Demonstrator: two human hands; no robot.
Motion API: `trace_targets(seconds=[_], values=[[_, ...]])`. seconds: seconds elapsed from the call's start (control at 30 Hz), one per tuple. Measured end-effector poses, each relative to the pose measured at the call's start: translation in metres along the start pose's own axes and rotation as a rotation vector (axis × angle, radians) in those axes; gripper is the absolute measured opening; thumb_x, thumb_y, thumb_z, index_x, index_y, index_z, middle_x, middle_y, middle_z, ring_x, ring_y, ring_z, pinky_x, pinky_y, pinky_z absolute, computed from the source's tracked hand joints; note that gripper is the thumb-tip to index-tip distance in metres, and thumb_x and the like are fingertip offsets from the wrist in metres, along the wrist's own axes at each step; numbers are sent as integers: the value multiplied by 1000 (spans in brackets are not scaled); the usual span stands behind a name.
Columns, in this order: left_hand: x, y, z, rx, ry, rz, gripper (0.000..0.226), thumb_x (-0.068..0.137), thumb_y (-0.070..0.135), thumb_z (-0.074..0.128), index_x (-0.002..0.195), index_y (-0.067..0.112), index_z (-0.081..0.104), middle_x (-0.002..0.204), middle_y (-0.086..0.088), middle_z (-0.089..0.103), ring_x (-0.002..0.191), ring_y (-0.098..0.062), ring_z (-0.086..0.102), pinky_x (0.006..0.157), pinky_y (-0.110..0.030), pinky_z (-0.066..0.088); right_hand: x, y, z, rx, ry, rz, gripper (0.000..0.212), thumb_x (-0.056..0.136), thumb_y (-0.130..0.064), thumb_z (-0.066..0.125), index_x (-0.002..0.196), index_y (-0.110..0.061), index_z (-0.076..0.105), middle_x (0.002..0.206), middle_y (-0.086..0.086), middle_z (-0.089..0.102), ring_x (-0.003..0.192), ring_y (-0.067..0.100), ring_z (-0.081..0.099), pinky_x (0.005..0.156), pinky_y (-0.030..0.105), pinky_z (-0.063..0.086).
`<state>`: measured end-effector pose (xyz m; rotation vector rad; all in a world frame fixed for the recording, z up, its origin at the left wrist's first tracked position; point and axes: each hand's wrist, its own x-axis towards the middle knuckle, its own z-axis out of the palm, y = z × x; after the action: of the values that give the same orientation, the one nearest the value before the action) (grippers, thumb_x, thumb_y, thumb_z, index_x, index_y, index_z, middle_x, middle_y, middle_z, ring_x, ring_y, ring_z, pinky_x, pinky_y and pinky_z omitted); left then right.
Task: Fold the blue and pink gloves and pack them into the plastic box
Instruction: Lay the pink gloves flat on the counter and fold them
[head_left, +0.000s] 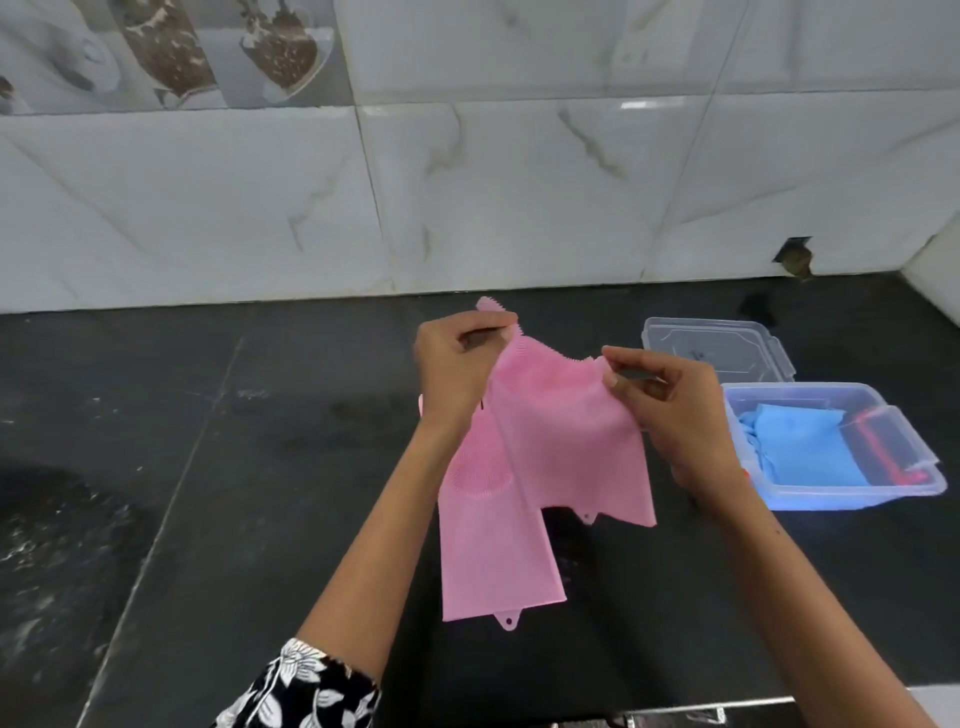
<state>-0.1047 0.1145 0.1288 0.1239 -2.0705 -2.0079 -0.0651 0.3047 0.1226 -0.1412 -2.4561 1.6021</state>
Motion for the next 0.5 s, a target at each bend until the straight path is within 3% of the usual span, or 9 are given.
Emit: trace_targets(seconds=[0.07,0.13,0.23,0.27,0.4,0.5], values=[[1,-13,17,-51,5,-17,18,76,-2,70,85,12,77,77,-3,74,75,-14,71,70,-25,58,1,14,-13,-54,39,5,28,82,-12,69,108,-21,71,97,-10,72,86,0,67,79,20,51],[-2,-37,32,-13,22,-50,18,76,-5,69,87,7,76,76,-1,73,69,-9,68,66,-21,54,1,36,-20,-212,67,42,27,82,-10,68,108,-18,71,99,-3,73,87,8,67,83,24,50],[-19,-85,50,199,-6,-149,17,77,-9,63,87,-1,75,77,-8,71,73,-15,61,75,-32,53,-11,77,-17,-424,1,185,30,84,-7,65,114,-7,66,111,10,70,101,23,65,91,30,47],[-25,-100,54,269,-19,-179,18,78,-10,61,87,-1,75,79,-11,72,76,-17,62,76,-30,52,-17,90,-15,-457,-37,254,34,84,-8,66,118,-5,63,115,11,68,105,24,63,95,33,46],[-35,-132,58,390,32,-201,17,81,-8,62,90,0,74,89,-14,74,86,-23,68,67,-3,41,-44,115,-13,-522,-82,466,45,87,-34,64,124,-10,57,114,7,67,99,20,64,90,35,50],[-33,-135,57,441,22,-153,17,80,-8,64,89,1,75,87,-13,74,82,-19,67,61,2,37,-73,117,-17,-580,-129,444,53,80,-55,63,117,-17,60,105,-1,69,87,13,64,76,28,50]])
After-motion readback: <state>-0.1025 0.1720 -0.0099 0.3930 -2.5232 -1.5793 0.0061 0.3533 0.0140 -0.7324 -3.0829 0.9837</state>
